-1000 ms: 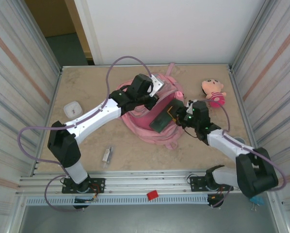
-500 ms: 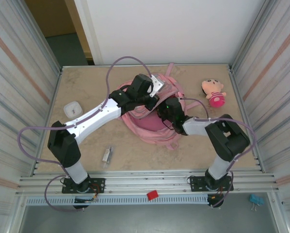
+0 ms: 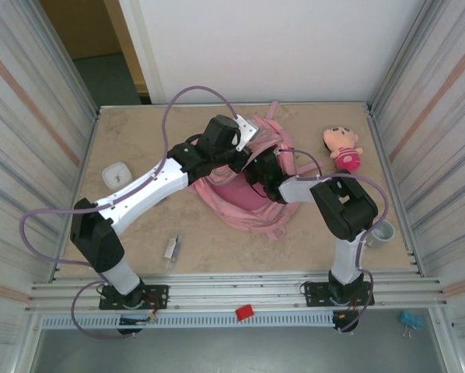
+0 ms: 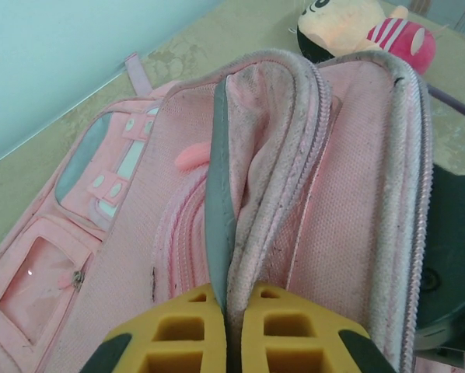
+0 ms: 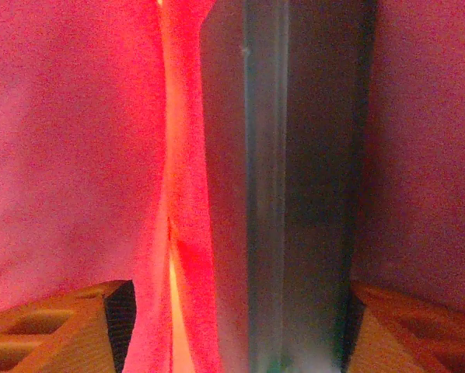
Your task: Pack the student bag
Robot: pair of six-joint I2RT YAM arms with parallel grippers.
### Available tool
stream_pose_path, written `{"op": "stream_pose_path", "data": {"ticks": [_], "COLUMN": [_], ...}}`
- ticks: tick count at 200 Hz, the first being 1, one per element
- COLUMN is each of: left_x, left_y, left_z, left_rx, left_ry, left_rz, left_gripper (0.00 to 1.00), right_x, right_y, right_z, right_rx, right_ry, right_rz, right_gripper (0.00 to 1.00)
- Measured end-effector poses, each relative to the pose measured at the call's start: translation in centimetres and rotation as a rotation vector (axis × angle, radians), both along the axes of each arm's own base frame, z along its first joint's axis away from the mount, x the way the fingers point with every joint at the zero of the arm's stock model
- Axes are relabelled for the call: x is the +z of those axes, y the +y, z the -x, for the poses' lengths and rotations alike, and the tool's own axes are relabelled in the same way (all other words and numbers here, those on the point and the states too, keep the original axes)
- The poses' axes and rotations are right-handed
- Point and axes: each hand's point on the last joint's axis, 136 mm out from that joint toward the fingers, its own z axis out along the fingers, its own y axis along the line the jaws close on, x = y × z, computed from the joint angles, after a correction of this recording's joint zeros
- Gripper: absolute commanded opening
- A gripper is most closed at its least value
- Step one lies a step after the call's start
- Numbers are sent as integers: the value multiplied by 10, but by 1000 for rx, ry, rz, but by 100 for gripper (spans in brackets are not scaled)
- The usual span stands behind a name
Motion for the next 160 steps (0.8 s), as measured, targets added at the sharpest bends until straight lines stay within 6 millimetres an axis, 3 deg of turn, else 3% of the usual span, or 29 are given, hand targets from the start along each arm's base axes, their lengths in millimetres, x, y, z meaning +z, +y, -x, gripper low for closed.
{"op": "stream_pose_path", "data": {"ticks": [37, 64, 97, 123, 135, 160], "left_x": [-8, -11, -16, -24, -28, -37], "left_y": [6, 8, 10, 11, 11, 16], "left_z": [-3, -4, -4, -1, 0, 3], "left_rx": [22, 28, 37, 41, 46, 67], "left_ry": [3, 6, 9, 39, 56, 110], "left_rz": [-19, -26, -36, -32, -23, -1], "left_gripper": [0, 0, 3, 11, 22, 64], "right_x": [2, 17, 54, 97, 121, 157], "right_y": [-23, -32, -51, -79, -96, -135], "right_z": [38, 58, 80, 109, 126, 154], "right_rx": [35, 96, 126, 88, 59, -17], "right_ry": [31, 20, -41, -119, -168, -258], "right_rz": [59, 83, 140, 242, 275, 327], "right_gripper": [70, 70, 70, 72, 73, 73]}}
